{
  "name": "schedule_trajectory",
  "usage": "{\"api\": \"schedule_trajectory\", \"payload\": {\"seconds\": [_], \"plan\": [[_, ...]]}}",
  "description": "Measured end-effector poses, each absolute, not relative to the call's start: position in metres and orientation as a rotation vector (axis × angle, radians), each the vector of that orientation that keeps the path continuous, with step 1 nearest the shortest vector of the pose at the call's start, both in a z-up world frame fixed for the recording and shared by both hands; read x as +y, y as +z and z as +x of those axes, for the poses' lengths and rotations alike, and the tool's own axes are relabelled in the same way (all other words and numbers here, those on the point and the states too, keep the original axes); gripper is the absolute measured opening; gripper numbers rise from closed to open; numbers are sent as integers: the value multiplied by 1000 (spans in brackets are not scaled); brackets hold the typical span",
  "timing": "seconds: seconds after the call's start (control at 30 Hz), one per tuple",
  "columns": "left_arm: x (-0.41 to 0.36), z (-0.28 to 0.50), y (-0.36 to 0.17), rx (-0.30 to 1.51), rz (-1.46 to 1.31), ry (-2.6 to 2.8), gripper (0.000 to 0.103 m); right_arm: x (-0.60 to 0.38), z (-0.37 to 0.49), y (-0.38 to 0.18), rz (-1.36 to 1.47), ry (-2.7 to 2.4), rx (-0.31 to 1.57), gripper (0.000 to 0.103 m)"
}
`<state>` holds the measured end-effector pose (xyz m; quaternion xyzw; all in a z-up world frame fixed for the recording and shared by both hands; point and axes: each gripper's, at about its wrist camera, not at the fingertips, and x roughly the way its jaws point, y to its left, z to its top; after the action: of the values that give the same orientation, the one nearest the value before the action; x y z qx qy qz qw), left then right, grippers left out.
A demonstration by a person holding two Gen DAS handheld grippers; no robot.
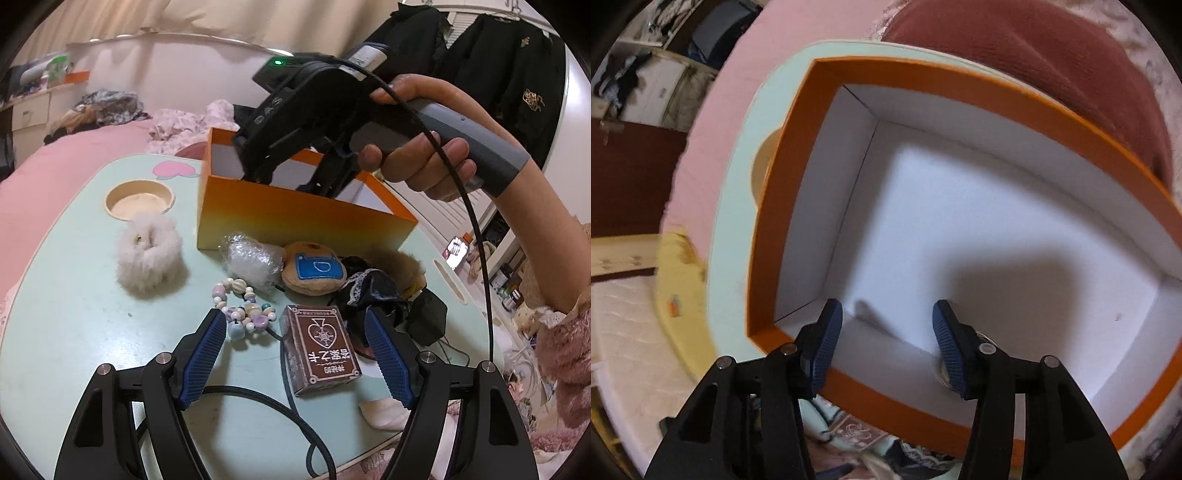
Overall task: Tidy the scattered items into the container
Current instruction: 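Reach the right gripper into the box toward the small silver metal piece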
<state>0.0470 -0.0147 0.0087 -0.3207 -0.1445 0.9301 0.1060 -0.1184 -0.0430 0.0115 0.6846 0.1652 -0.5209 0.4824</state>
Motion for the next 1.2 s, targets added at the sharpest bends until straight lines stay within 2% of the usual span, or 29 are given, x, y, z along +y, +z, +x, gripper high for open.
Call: {"api": "schedule_trajectory", "payload": {"seconds": [0.07,0.13,0.17,0.2,0.37,0.43,0.5,0.57,0.8,0.87,0.93,1.0,1.03,1.1,1.2], "plan": [[-14,48,9,-423,-941,2739,77,-41,-113,14,1628,-1338,489,19],[-15,48,10,-426,-939,2740,77,-37,-115,13,1627,-1337,462,16],[-15,48,9,-427,-941,2740,77,-36,-116,13,1623,-1347,460,4],[-16,47,9,-427,-942,2740,77,-35,-119,12,1619,-1373,466,0],[-16,47,9,-428,-946,2739,77,-20,-145,18,1604,-1489,411,0],[-17,47,8,-430,-950,2738,77,-11,-156,23,1633,-1462,368,12],[-16,46,7,-433,-957,2732,77,-3,-162,24,1689,-1400,349,47],[-16,45,7,-435,-962,2729,77,0,-163,24,1708,-1357,377,59],[-17,44,5,-442,-967,2724,77,-15,-151,-5,1861,-1174,434,59],[-18,43,5,-457,-964,2721,77,-22,-148,-10,1872,-1167,428,62],[-21,43,4,-474,-963,2720,77,-25,-143,-7,1837,-1202,475,59],[-23,43,4,-487,-965,2717,77,-25,-138,-4,1809,-1261,547,40],[-24,43,3,-494,-966,2715,77,-25,-137,-3,1801,-1264,553,37],[-24,43,3,-501,-966,2714,77,-24,-136,-4,1797,-1245,538,14],[-25,43,3,-500,-966,2715,77,-23,-136,-3,1749,-1256,531,0]]}}
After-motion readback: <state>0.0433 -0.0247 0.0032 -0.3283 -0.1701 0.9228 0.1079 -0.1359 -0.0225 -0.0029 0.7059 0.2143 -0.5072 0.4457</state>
